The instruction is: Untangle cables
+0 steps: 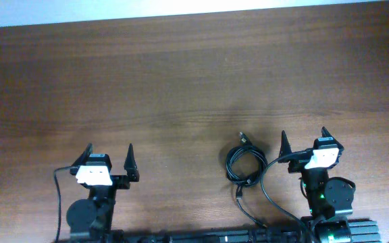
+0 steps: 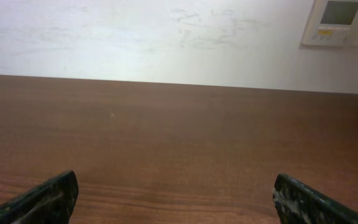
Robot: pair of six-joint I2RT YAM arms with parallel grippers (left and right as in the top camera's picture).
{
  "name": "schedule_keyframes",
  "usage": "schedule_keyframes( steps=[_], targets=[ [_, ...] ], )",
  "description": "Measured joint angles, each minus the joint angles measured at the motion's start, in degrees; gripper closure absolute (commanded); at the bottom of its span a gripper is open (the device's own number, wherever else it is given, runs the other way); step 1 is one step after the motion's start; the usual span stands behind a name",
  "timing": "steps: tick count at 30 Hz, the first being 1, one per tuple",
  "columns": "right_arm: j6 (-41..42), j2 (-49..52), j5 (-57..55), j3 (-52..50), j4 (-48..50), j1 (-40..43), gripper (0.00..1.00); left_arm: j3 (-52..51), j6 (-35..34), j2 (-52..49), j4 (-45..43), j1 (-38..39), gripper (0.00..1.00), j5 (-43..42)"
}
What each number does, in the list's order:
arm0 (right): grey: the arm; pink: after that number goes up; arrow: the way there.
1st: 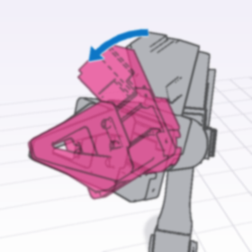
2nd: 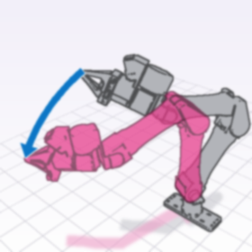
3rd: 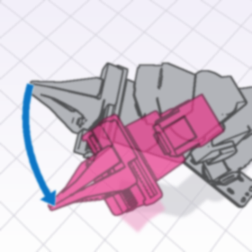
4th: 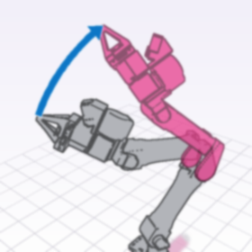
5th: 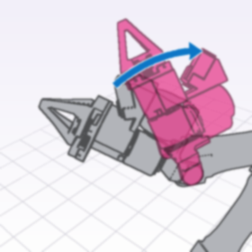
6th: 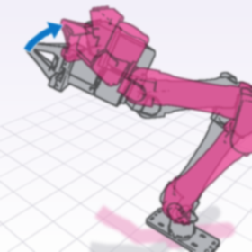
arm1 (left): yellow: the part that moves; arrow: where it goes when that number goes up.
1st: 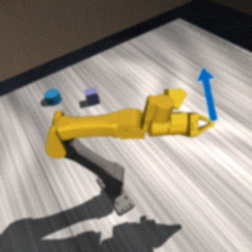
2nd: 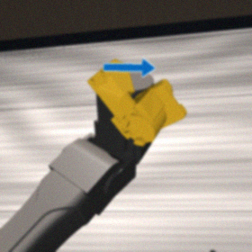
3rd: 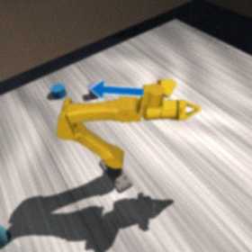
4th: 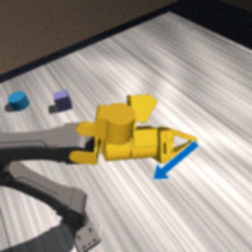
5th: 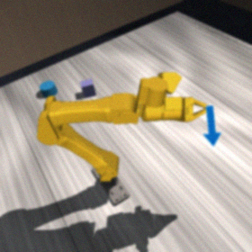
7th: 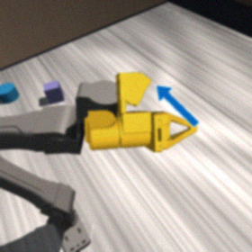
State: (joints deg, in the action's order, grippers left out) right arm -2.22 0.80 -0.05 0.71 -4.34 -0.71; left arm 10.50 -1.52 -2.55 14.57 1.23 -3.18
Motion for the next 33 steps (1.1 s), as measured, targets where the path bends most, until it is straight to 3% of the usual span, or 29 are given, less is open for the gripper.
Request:
schedule_keyframes(
  steps=[12,19,33],
  targets=[
    [0.04,0.00,0.00,0.00,0.00,0.00,0.01,15.69,0.74,-25.11,4.52,0.00,0.01,-5.95],
    [0.00,0.00,-0.02,0.00,0.00,0.00,0.01,30.32,3.74,-44.44,18.16,0.00,0.01,-8.28],
    [0.02,0.00,0.00,0.00,0.00,0.00,0.01,34.86,10.23,-51.63,19.91,0.00,0.01,-19.43]
  ],
)
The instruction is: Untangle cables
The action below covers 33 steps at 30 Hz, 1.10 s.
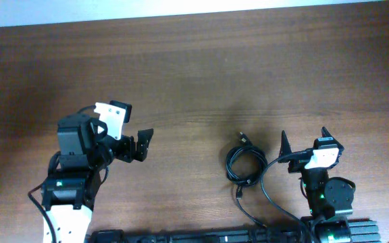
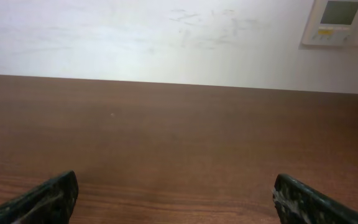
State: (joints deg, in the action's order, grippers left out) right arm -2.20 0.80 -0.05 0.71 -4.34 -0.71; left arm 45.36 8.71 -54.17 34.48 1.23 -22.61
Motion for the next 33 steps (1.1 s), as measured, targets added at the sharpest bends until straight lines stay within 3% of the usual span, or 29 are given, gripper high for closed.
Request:
schedule_keyframes(
  steps=[33],
  targets=[
    [-0.02,0.00,0.00,0.00,0.00,0.00,0.01,0.09,-0.61,-2.10,-7.58,0.00,0.01,-0.79]
  ],
)
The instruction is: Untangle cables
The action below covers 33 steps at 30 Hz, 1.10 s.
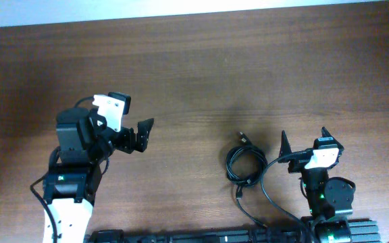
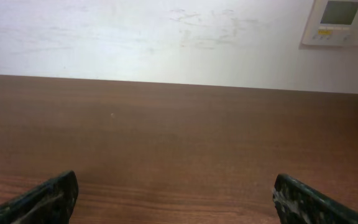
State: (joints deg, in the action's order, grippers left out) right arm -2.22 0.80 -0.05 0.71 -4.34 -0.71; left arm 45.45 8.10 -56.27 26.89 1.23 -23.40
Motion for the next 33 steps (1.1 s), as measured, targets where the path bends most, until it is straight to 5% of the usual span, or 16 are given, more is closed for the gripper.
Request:
schedule_keyframes(
  steps=[29,33],
  targets=[
    [-0.02,0.02,0.00,0.00,0.00,0.00,0.01,0.00,-1.75,-0.22,-4.46,0.00,0.01,4.33],
    [0.04,0.04,-0.02,0.00,0.00,0.00,0.01,0.11,-8.17,-0.33,-8.92,-0.04,0.01,-4.39]
  ],
)
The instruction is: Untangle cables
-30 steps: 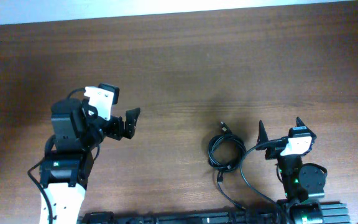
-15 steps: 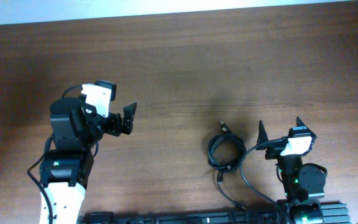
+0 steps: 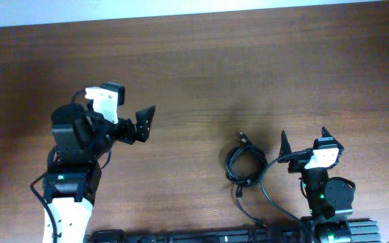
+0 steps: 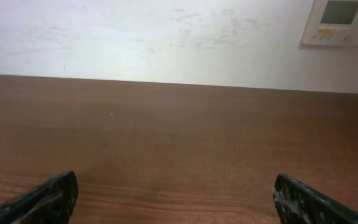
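Observation:
A black cable [image 3: 244, 164] lies coiled in a small tangle on the wooden table, one plug end pointing away at the top and another end trailing toward the near edge. My right gripper [image 3: 304, 139] stands open just right of the coil, nothing between its fingers [image 4: 48, 199]. My left gripper [image 3: 140, 121] is raised over the table's left half, well left of the coil, its jaws pointing right toward it and standing apart, empty. The right wrist view shows only bare table.
A thicker black lead [image 3: 270, 196] curves from the right arm's base toward the near edge, passing beside the coil. The wooden table [image 3: 201, 74] runs to a white wall [image 4: 166, 37] at the back, with a wall panel [image 4: 344, 18] at far right.
My left gripper has shifted a little farther from the near edge, still pointing right toward the coil. The right arm and the cable have not moved.
Both arms were parked near the front edge with grippers open and the coil between them. Then the left arm was raised and turned, its gripper facing right. It has since been slightly farther out over the table at each moment. The right arm stayed parked.

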Robot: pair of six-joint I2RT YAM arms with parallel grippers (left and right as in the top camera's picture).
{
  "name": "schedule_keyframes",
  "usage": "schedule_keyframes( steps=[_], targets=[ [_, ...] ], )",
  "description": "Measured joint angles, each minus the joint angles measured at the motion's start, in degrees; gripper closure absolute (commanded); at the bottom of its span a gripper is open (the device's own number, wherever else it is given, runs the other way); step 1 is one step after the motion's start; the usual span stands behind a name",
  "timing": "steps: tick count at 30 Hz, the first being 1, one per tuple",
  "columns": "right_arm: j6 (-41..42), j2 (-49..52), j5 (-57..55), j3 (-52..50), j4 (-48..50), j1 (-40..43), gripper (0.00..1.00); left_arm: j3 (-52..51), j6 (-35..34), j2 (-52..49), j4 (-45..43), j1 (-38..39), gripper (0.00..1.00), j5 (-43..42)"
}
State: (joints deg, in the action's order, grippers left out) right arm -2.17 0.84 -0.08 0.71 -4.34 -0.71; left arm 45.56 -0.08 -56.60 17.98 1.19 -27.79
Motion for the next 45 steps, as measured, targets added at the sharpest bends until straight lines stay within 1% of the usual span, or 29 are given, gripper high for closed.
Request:
schedule_keyframes(
  steps=[2,5,7,9,11,12,13,17,18,20,24,26,29,31,33,34,35,38,41,45],
  targets=[
    [-0.02,0.02,0.00,0.00,0.37,0.00,0.01,0.00,-1.29,0.00,-0.42,0.04,0.01,-3.85],
    [-0.02,0.02,-0.02,-0.04,0.94,0.00,0.01,0.00,-2.80,0.00,-2.95,0.04,0.01,-6.12],
    [0.31,0.15,0.37,-0.11,3.87,0.00,0.01,0.00,-3.02,0.00,-4.52,0.04,0.01,-7.04],
    [3.85,0.07,1.62,-0.11,8.55,0.00,0.01,0.00,-3.04,0.00,-5.29,0.04,0.01,-9.25],
    [9.68,0.09,2.71,0.87,7.80,0.00,0.01,0.00,-3.06,0.00,-5.38,0.04,0.01,-11.26],
    [11.47,0.07,3.26,1.99,6.16,0.00,0.01,0.00,-3.06,0.00,-5.40,0.04,0.01,-11.63],
    [13.07,0.31,4.44,6.58,-3.67,0.00,0.01,0.00,-3.06,0.00,-5.42,0.04,0.01,-11.89],
    [15.06,2.27,6.16,22.60,-23.78,0.00,0.01,0.07,-3.19,-0.04,-7.23,0.04,0.01,-11.91],
    [15.34,3.34,6.25,25.11,-26.75,0.00,0.01,0.07,-3.19,-0.04,-7.32,0.04,0.01,-11.45],
    [15.61,7.34,6.93,30.77,-32.85,0.00,0.01,0.07,-3.17,-0.04,-7.72,0.04,0.01,-9.99],
    [15.74,21.33,9.09,41.70,-41.38,0.00,0.01,0.09,-3.17,-0.04,-8.33,0.04,0.01,-8.90],
    [15.72,28.00,11.26,44.65,-44.15,0.00,0.01,0.11,-3.17,-0.09,-8.26,0.04,0.01,-8.81],
    [15.74,41.81,16.15,48.81,-48.35,0.00,0.01,0.11,-3.17,-0.11,-8.33,0.04,0.01,-8.81],
    [15.76,49.83,18.12,49.51,-50.60,0.00,0.02,0.11,-3.17,-0.11,-7.96,0.04,0.01,-8.81],
    [15.80,53.29,19.17,49.68,-51.30,0.00,0.01,0.11,-3.17,-0.13,-7.74,0.04,0.01,-8.81],
    [15.78,57.40,21.11,49.81,-52.22,0.00,0.01,0.11,-3.19,-0.15,-7.69,0.04,0.01,-8.81],
    [15.87,59.39,22.32,49.94,-52.98,0.00,0.01,0.11,-3.17,-0.15,-7.58,0.04,0.01,-8.81],
    [15.17,65.81,24.94,50.16,-56.96,0.00,0.01,0.11,-3.17,-0.15,-7.58,0.04,0.01,-8.22],
    [12.41,69.96,25.18,50.18,-58.93,0.00,0.01,0.11,-3.17,-0.79,-7.58,0.04,0.01,-6.67],
    [11.02,73.31,22.77,50.12,-58.64,0.00,0.01,0.11,-3.17,-3.82,-7.56,0.04,0.01,-6.36]
  ],
)
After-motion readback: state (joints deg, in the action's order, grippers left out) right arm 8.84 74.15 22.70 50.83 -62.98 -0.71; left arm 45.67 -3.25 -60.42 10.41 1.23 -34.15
